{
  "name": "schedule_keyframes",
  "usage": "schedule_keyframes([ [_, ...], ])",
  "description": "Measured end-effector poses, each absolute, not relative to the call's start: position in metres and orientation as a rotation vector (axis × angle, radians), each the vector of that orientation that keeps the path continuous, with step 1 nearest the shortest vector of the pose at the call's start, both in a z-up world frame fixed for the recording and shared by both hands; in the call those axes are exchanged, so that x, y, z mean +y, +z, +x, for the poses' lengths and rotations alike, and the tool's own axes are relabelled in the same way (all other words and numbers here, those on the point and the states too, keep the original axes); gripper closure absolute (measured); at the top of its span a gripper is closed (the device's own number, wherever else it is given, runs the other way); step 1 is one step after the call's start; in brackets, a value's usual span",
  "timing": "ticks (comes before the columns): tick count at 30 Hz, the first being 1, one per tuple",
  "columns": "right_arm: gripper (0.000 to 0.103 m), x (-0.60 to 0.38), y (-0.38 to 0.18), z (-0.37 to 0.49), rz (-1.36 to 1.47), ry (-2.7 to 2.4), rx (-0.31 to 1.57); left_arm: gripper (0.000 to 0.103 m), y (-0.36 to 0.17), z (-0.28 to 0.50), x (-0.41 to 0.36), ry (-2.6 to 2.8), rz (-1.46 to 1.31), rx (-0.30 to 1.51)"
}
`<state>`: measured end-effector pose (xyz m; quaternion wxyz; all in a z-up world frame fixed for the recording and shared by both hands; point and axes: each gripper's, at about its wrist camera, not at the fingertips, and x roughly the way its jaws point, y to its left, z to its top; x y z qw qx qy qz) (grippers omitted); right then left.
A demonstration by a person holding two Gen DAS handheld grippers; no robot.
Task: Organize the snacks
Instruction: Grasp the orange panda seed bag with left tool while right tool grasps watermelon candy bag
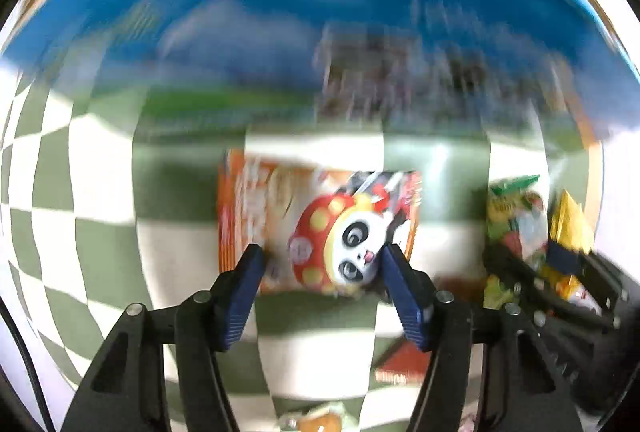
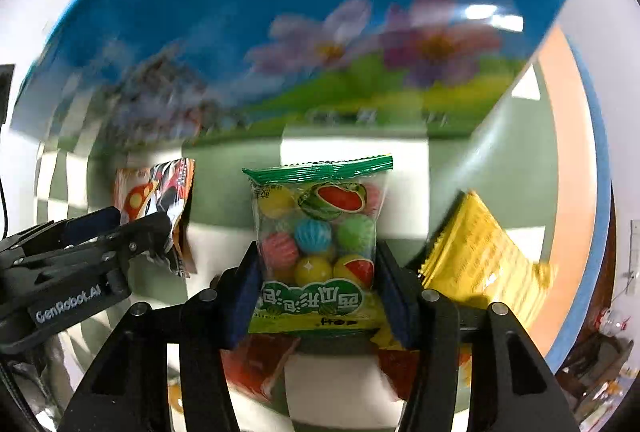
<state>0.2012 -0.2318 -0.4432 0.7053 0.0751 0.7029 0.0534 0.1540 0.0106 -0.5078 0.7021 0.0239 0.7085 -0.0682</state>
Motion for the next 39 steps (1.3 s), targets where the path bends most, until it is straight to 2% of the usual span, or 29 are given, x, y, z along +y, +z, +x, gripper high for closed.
schedule_keyframes([
  [7, 0.046, -0.225, -0.449, 0.177, 0.145, 0.152, 1.601, 0.044, -0.541, 0.119, 0.04, -0.114, -0.054, 1.725],
  [10, 0.046, -0.226, -0.451, 0.175, 0.166, 0.139, 1.596, 0.044, -0.527, 0.12, 0.053, -0.097, -0.179, 1.711],
  [13, 0.046, -0.237, -0.443, 0.178, 0.211, 0.133, 1.572, 0.044, -0.502, 0.12, 0.073, -0.061, -0.417, 1.669],
  [14, 0.045, -0.241, -0.441, 0.179, 0.227, 0.129, 1.563, 0.04, -0.498, 0.122, 0.077, -0.051, -0.491, 1.657],
  [16, 0.045, -0.248, -0.438, 0.184, 0.265, 0.114, 1.549, 0.039, -0.496, 0.13, 0.074, -0.029, -0.588, 1.646],
  [18, 0.044, -0.253, -0.437, 0.187, 0.285, 0.092, 1.541, 0.039, -0.5, 0.141, 0.057, -0.024, -0.568, 1.64],
  [23, 0.044, -0.25, -0.44, 0.197, 0.25, 0.091, 1.539, 0.039, -0.52, 0.151, 0.022, -0.001, -0.22, 1.711],
  [27, 0.044, -0.241, -0.443, 0.193, 0.267, 0.095, 1.534, 0.039, -0.524, 0.143, 0.063, 0.096, -0.265, 1.729],
  [31, 0.044, -0.242, -0.443, 0.187, 0.289, 0.09, 1.534, 0.039, -0.498, 0.132, 0.098, 0.14, -0.286, 1.68],
  [35, 0.041, -0.243, -0.443, 0.182, 0.295, 0.08, 1.529, 0.039, -0.474, 0.133, 0.087, 0.083, -0.305, 1.624],
  [39, 0.041, -0.237, -0.445, 0.188, 0.271, 0.084, 1.531, 0.039, -0.504, 0.167, 0.05, 0.039, -0.285, 1.708],
])
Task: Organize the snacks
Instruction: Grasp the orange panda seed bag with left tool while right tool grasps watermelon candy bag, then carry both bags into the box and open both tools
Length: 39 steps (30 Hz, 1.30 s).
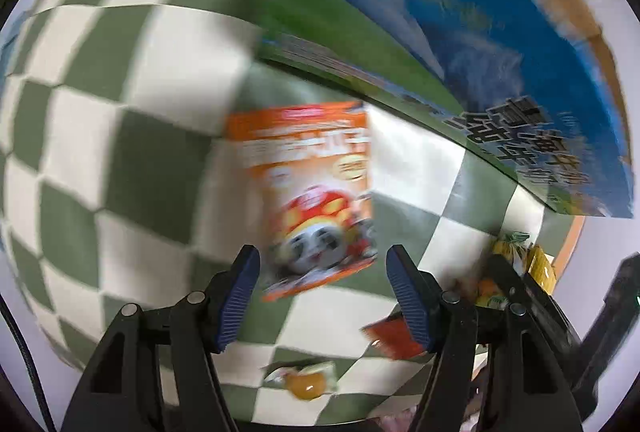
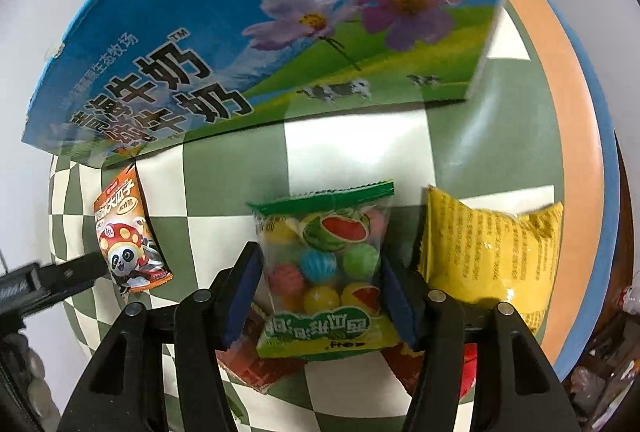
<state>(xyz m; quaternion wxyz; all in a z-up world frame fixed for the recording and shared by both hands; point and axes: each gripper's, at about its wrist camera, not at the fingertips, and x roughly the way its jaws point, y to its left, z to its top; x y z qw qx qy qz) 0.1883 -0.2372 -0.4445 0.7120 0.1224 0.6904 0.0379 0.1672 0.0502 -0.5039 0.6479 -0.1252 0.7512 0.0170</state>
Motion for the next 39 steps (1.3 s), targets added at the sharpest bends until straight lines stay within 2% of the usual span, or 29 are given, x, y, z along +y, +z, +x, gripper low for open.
schedule_keyframes([
  [3, 0.042, -0.224, -0.448, 0.199, 0.187, 0.09, 1.535, 0.039, -0.525, 0.186, 0.042, 0.045, -0.271, 1.751],
  [6, 0.045, -0.213, -0.447, 0.195, 0.091, 0.105, 1.523, 0.039, -0.529, 0.19, 0.035, 0.04, -0.232, 1.711],
  [13, 0.048, -0.203, -0.445, 0.174, 0.05, 0.17, 1.569, 0.039, -0.517, 0.15, 0.038, -0.029, -0.035, 1.72],
  [19, 0.042, -0.215, -0.452, 0.176, 0.145, 0.153, 1.594, 0.039, -0.493, 0.144, 0.06, -0.035, -0.146, 1.685],
  [21, 0.038, -0.216, -0.453, 0.178, 0.152, 0.149, 1.592, 0.034, -0.487, 0.153, 0.052, -0.032, -0.147, 1.672],
  [22, 0.037, -0.216, -0.453, 0.179, 0.151, 0.146, 1.59, 0.027, -0.489, 0.155, 0.05, -0.023, -0.139, 1.682],
  [23, 0.036, -0.216, -0.454, 0.18, 0.152, 0.142, 1.589, 0.025, -0.499, 0.168, 0.042, -0.008, -0.131, 1.704],
  [27, 0.035, -0.214, -0.461, 0.187, 0.155, 0.121, 1.587, 0.026, -0.53, 0.178, 0.075, 0.069, -0.202, 1.769],
  [28, 0.036, -0.217, -0.464, 0.187, 0.15, 0.117, 1.584, 0.028, -0.53, 0.177, 0.071, 0.082, -0.21, 1.748],
  [30, 0.041, -0.217, -0.465, 0.186, 0.133, 0.114, 1.574, 0.047, -0.519, 0.174, 0.064, 0.076, -0.168, 1.696],
  [37, 0.046, -0.224, -0.443, 0.17, 0.146, 0.13, 1.515, 0.049, -0.478, 0.157, 0.021, -0.027, -0.045, 1.608],
  [39, 0.047, -0.227, -0.434, 0.168, 0.17, 0.144, 1.504, 0.049, -0.451, 0.154, 0.034, -0.074, -0.048, 1.577],
])
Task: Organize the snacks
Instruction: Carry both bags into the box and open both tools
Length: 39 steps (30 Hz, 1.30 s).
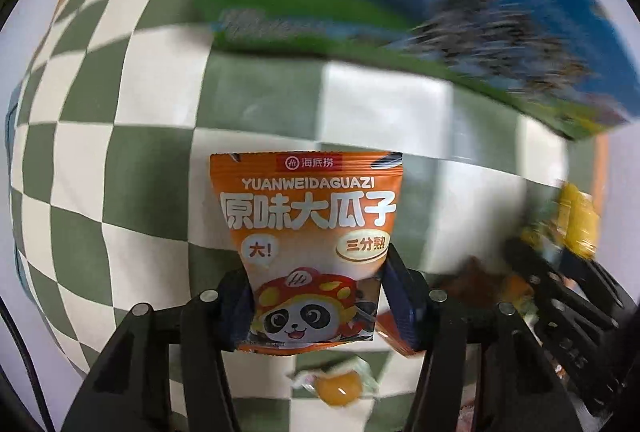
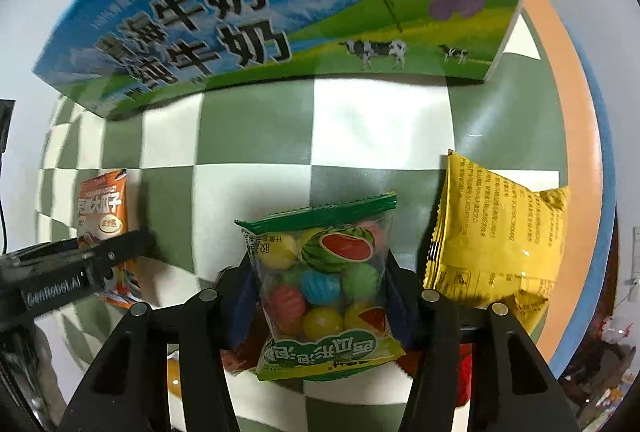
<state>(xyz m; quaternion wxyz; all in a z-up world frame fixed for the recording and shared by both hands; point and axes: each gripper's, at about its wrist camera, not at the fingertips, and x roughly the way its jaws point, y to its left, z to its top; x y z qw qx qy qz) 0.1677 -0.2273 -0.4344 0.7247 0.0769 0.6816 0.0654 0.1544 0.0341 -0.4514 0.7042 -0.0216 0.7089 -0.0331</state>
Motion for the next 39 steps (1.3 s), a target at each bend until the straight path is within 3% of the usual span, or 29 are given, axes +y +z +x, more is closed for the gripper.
schedule_keyframes([
  [8, 0.047, -0.255, -0.337, 0.171, 0.292, 0.242, 1.355, 0.049, -0.337, 0.184, 0.0, -0.262, -0.133, 1.413],
  [12, 0.047, -0.256, -0.282, 0.2, 0.313, 0.273, 1.251, 0.049, -0.313, 0.227, -0.019, -0.298, -0.107, 1.363],
  [18, 0.047, -0.253, -0.255, 0.274, 0.259, 0.233, 1.166, 0.049, -0.336, 0.288, -0.025, -0.259, -0.111, 1.4],
  [31, 0.044, -0.242, -0.336, 0.35, 0.294, 0.204, 1.392, 0.048, -0.425, 0.343, -0.022, -0.188, -0.168, 1.629],
  [32, 0.037, -0.238, -0.347, 0.353, 0.302, 0.208, 1.411, 0.045, -0.427, 0.342, -0.022, -0.176, -0.165, 1.627],
  [33, 0.022, -0.236, -0.353, 0.354, 0.294, 0.207, 1.431, 0.04, -0.43, 0.34, -0.021, -0.174, -0.162, 1.621],
  [35, 0.006, -0.236, -0.358, 0.353, 0.266, 0.191, 1.444, 0.015, -0.432, 0.337, -0.021, -0.172, -0.129, 1.612],
  [39, 0.006, -0.236, -0.366, 0.353, 0.239, 0.179, 1.465, 0.011, -0.433, 0.333, -0.016, -0.157, -0.103, 1.6],
])
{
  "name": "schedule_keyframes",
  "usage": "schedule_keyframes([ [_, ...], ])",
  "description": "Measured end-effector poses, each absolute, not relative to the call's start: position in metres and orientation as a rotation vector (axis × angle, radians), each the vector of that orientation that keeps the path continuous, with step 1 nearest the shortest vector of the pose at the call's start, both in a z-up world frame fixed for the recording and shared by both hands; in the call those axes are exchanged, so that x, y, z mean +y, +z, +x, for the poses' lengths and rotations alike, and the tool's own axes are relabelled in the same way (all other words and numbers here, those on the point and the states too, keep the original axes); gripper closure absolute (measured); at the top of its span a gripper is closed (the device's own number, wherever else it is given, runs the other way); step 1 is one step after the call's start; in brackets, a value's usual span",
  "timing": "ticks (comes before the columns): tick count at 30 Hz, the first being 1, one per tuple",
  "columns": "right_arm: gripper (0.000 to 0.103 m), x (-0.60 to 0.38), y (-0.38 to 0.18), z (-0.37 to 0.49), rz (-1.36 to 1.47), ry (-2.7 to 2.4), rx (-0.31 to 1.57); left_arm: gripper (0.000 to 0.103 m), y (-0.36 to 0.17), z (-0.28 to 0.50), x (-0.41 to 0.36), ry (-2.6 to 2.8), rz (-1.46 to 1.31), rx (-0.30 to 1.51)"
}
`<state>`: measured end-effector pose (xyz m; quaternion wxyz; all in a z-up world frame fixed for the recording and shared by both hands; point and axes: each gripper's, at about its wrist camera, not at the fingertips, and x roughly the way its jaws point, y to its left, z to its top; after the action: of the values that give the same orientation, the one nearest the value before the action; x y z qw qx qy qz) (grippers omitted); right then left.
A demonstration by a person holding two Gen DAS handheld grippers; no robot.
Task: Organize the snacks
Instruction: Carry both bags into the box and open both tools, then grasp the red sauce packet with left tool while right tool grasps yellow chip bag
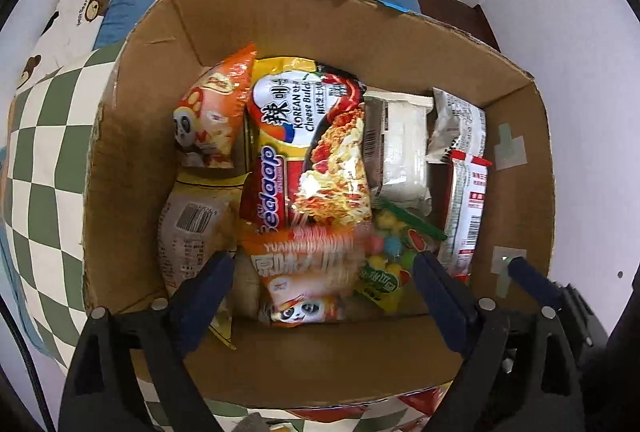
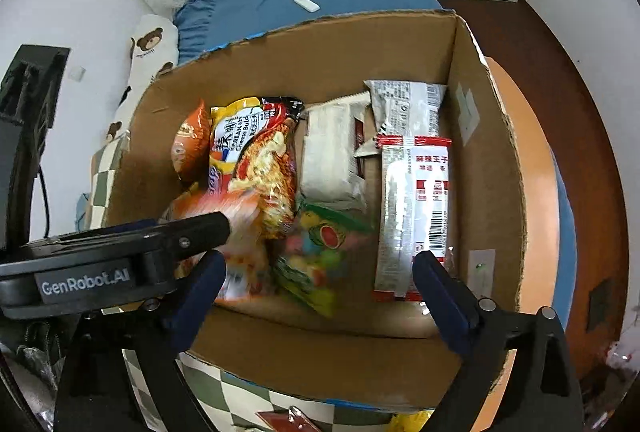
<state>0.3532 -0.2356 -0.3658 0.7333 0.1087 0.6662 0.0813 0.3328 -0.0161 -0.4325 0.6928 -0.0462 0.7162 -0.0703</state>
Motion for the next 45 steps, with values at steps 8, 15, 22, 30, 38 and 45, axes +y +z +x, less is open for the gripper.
schedule_keyframes([
  [8, 0.006, -0.243, -0.362, 0.351, 0.198, 0.132, 1.475, 0.011, -0.422, 0.322, -0.004, -0.129, -0.068, 1.555],
  [15, 0.006, -0.246, -0.354, 0.343, 0.174, 0.113, 1.464, 0.011, -0.411, 0.307, 0.006, -0.107, -0.041, 1.504],
  [22, 0.006, -0.245, -0.34, 0.331, 0.142, 0.103, 1.421, 0.011, -0.387, 0.285, 0.01, -0.096, -0.003, 1.411],
  [30, 0.006, -0.244, -0.308, 0.31, 0.115, 0.107, 1.328, 0.011, -0.347, 0.253, 0.01, -0.098, 0.04, 1.262],
  [38, 0.006, -0.241, -0.261, 0.276, 0.073, 0.11, 1.191, 0.011, -0.308, 0.216, 0.014, -0.1, 0.042, 1.13],
  [45, 0.006, -0.239, -0.217, 0.241, 0.039, 0.095, 1.06, 0.011, -0.282, 0.18, 0.018, -0.102, 0.046, 1.042],
])
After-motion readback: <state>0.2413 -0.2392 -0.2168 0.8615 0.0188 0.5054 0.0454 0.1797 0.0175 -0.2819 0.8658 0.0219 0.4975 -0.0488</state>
